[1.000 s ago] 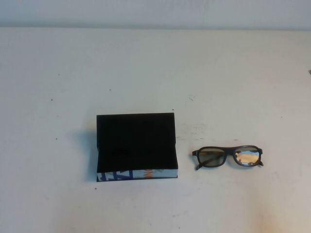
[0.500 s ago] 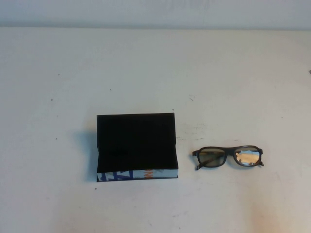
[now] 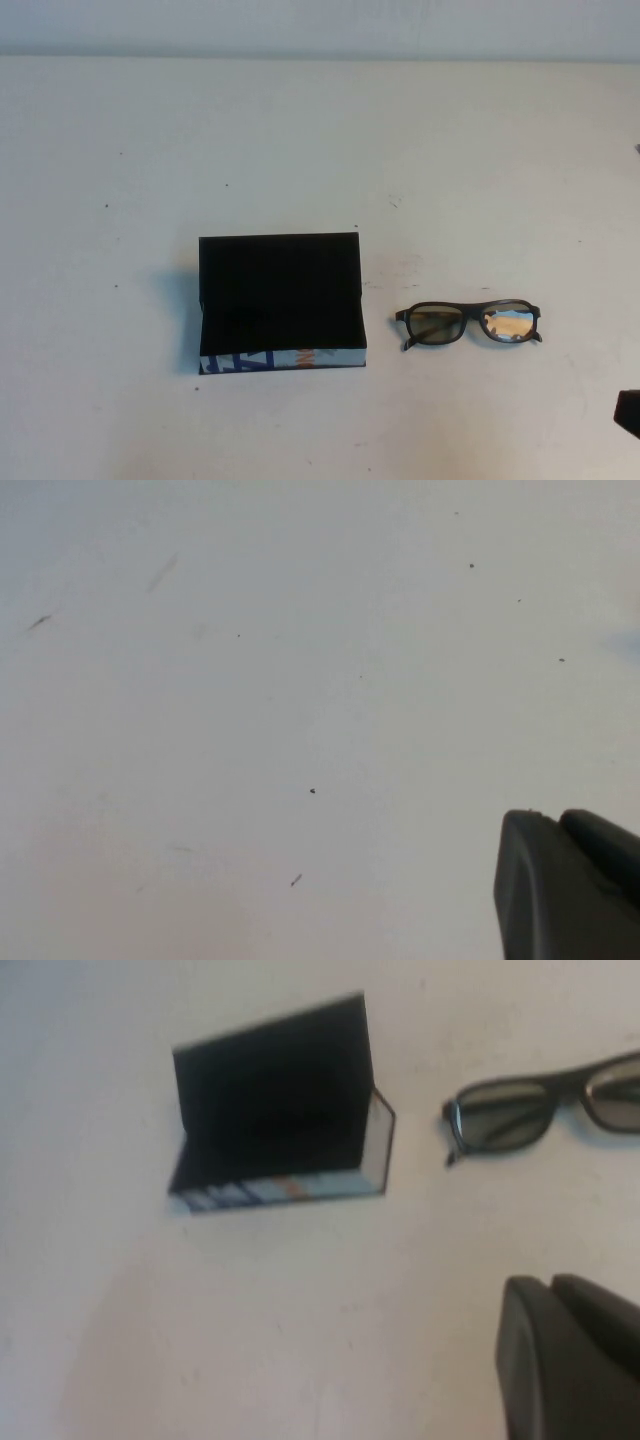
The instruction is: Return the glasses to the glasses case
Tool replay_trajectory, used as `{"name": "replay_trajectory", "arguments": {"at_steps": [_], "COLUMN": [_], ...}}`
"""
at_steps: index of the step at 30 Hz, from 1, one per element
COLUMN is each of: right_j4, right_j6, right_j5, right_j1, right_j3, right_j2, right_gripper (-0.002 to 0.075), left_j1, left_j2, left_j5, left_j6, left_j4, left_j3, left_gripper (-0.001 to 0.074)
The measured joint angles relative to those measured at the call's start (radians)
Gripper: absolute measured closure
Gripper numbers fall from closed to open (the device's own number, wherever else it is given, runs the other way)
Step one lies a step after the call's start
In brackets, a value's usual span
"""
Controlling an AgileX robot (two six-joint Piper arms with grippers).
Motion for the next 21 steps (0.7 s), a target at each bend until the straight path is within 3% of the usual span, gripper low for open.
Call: {"name": "replay_trajectory", "arguments": {"at_steps": [6, 10, 21], "right_j4": [-0.151, -0.167, -0.368], "right_j6": [-0.090, -0.165, -0.360], "right_j5": [0.232, 0.264, 0.282], "right_j1": [0.000, 0.043, 0.314], "right_j3": [-0.205, -0.280, -0.543], "right_j2": [0.252, 0.370, 0.782], "right_gripper": [0.0739, 0.0739, 0.0734], "left_j1": [0.000, 0.000, 0.000], "left_j2": [0.000, 0.000, 0.000], "left_j5": [0.000, 0.000, 0.000], "left_j6": [0.000, 0.000, 0.000], "left_j4": [0.000, 0.000, 0.000], "left_j3": [0.000, 0.000, 0.000], "left_gripper": [0.0736, 0.0736, 0.0736]}}
